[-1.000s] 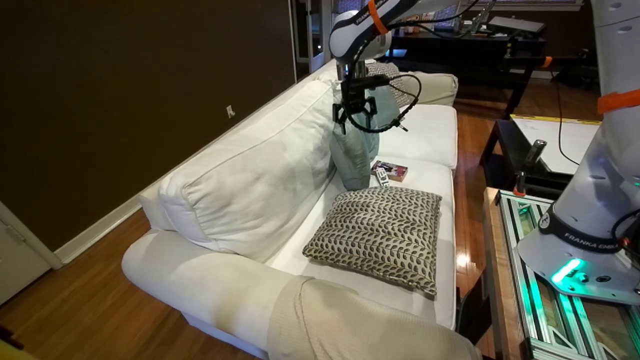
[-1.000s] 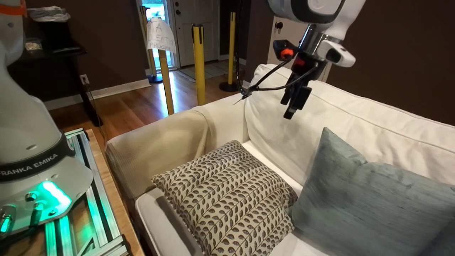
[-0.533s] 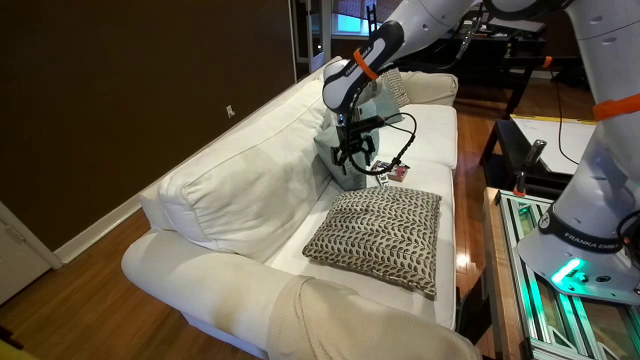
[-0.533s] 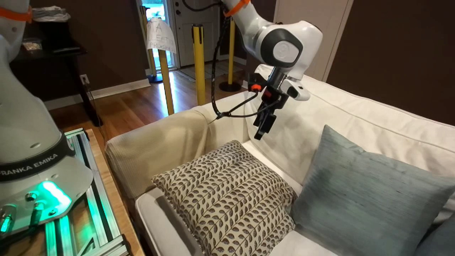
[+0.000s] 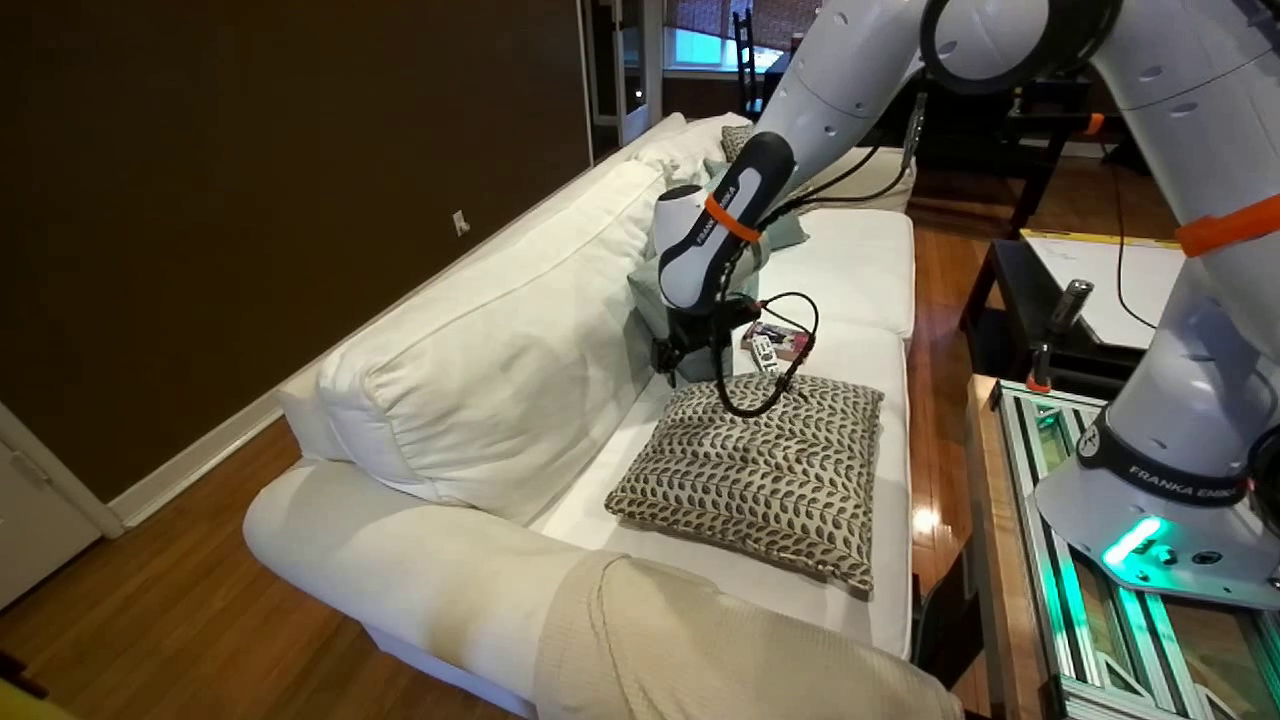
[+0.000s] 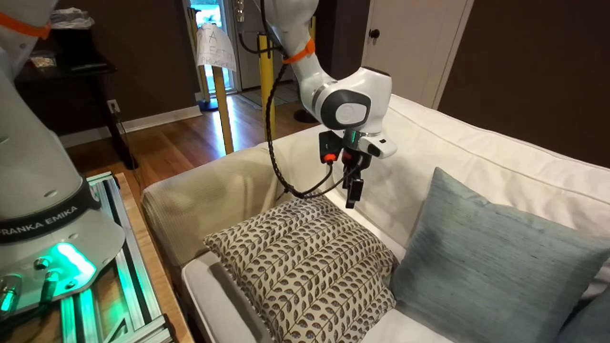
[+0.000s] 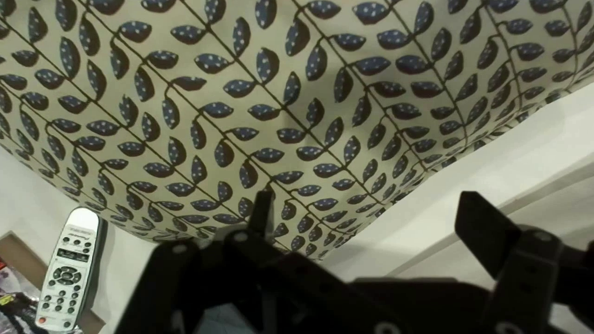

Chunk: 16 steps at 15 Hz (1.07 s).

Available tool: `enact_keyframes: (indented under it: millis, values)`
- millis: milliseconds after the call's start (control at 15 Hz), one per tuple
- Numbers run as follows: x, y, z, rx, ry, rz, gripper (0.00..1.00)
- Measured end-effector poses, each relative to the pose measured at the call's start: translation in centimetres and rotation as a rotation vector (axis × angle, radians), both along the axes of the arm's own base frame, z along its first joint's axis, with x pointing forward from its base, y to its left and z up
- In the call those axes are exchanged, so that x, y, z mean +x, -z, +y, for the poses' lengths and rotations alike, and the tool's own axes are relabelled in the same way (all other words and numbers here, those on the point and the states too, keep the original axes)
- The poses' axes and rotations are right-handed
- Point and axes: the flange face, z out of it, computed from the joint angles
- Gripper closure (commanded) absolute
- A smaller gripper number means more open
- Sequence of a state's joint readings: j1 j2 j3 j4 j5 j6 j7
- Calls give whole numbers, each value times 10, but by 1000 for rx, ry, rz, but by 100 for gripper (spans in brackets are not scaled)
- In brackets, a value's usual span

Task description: Lean all the pillows against the sofa

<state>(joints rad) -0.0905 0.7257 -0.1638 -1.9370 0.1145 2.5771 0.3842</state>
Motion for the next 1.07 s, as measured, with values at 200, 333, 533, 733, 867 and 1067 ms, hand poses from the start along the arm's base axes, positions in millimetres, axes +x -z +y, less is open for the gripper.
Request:
enact_keyframes:
  millis: [200, 333, 533, 733, 867, 1067]
  values:
    - [-6, 18, -14, -9, 24, 9, 0]
    - [-9, 30, -24, -14, 35, 27, 0]
    - [-12, 47, -41, -17, 48, 42, 0]
    - [-11, 62, -59, -16, 73, 42, 0]
    - [-9, 70, -69, -21, 82, 44, 0]
    - [-5, 84, -80, -28, 90, 45, 0]
